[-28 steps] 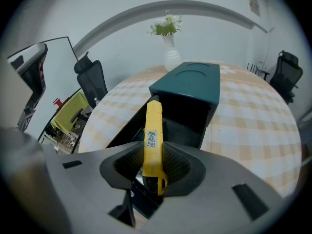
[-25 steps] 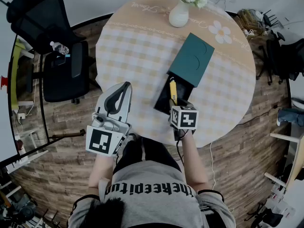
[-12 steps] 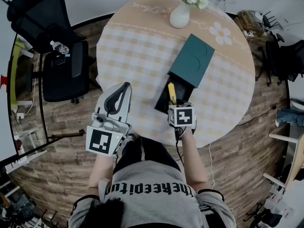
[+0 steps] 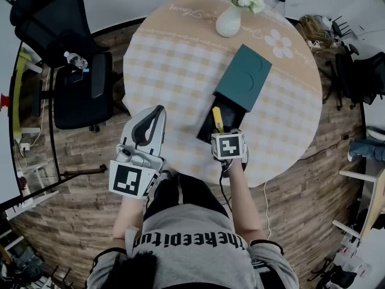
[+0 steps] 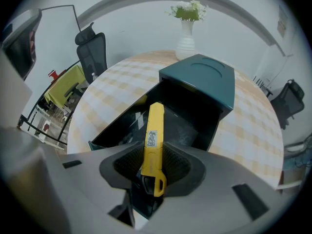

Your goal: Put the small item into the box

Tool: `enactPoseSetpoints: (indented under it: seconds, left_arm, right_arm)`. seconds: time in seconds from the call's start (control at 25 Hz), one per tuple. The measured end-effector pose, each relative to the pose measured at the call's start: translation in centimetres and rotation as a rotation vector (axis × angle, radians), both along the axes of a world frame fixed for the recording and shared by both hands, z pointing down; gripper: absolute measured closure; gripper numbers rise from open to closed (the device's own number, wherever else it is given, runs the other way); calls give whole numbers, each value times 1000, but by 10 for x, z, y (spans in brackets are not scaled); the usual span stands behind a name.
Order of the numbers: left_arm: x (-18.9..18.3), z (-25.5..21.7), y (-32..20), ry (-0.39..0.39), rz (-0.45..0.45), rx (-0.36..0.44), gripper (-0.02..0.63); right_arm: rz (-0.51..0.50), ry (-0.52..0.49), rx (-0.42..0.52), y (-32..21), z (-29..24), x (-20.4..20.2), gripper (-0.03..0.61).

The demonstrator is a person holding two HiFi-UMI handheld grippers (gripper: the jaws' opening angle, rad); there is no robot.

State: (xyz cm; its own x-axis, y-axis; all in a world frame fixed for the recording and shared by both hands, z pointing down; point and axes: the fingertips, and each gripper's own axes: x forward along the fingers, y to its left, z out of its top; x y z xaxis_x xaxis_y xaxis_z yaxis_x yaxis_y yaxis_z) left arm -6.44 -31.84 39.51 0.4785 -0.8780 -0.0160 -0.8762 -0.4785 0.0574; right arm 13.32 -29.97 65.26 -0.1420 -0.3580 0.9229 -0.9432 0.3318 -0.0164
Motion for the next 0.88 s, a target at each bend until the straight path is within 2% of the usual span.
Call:
enactPoseSetpoints:
  seconds: [0.24,0.44,0.64,0.88]
  left_arm:
    - [-6,-2,4,4,-10,3,597]
    - [2,-3,10,1,-15,6,597]
    - [-14,-5,14,4,-12,15,597]
    - [-16,-8,22,1,-4,18,597]
  right_arm:
    - [-53,30,7,0,-3,-4,453]
    - [-30,10,29,1,-3,9,454]
    - [28,-58,77,0,-6,0,456]
    - [116,-155,167,5,-20,6,569]
